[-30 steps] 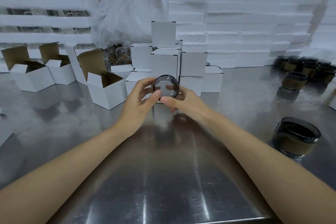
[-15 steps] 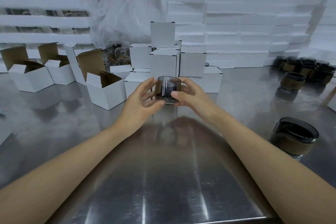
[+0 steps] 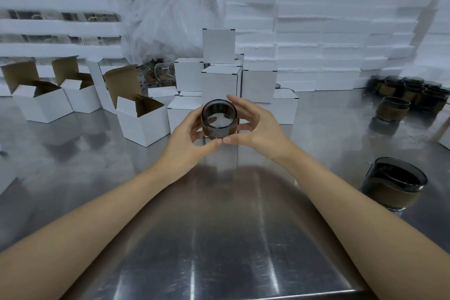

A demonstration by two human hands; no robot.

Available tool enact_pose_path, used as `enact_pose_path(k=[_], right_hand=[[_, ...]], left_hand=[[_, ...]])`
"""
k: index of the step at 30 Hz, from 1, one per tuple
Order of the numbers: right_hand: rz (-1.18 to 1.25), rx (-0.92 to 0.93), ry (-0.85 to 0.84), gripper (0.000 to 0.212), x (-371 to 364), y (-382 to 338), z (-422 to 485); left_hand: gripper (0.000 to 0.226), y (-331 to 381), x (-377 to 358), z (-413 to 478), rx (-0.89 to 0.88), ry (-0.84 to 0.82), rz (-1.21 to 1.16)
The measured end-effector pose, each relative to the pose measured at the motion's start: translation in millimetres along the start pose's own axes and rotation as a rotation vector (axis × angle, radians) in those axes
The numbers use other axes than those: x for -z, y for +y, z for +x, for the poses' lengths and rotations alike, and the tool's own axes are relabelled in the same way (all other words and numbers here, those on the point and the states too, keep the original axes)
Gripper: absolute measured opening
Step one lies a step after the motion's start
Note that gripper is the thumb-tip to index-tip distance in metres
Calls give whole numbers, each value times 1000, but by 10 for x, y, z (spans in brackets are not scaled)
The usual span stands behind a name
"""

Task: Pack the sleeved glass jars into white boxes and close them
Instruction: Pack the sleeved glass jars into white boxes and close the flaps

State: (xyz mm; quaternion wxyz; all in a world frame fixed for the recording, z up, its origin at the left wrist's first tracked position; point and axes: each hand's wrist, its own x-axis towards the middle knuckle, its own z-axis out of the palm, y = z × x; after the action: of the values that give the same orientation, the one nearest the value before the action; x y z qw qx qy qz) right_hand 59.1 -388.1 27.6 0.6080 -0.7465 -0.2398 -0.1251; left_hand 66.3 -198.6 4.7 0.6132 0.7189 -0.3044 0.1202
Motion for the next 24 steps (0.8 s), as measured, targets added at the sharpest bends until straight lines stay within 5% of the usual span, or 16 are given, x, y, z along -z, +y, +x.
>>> enact_pose_path(k=[19,24], right_hand=[[-189,180,103,64,-70,63,-10],[-161,134,154,59,-57,-55,-13]], left_hand=[[72,60,-8,-10,-134,55,89],[63,55,6,17,-62,12,-75]])
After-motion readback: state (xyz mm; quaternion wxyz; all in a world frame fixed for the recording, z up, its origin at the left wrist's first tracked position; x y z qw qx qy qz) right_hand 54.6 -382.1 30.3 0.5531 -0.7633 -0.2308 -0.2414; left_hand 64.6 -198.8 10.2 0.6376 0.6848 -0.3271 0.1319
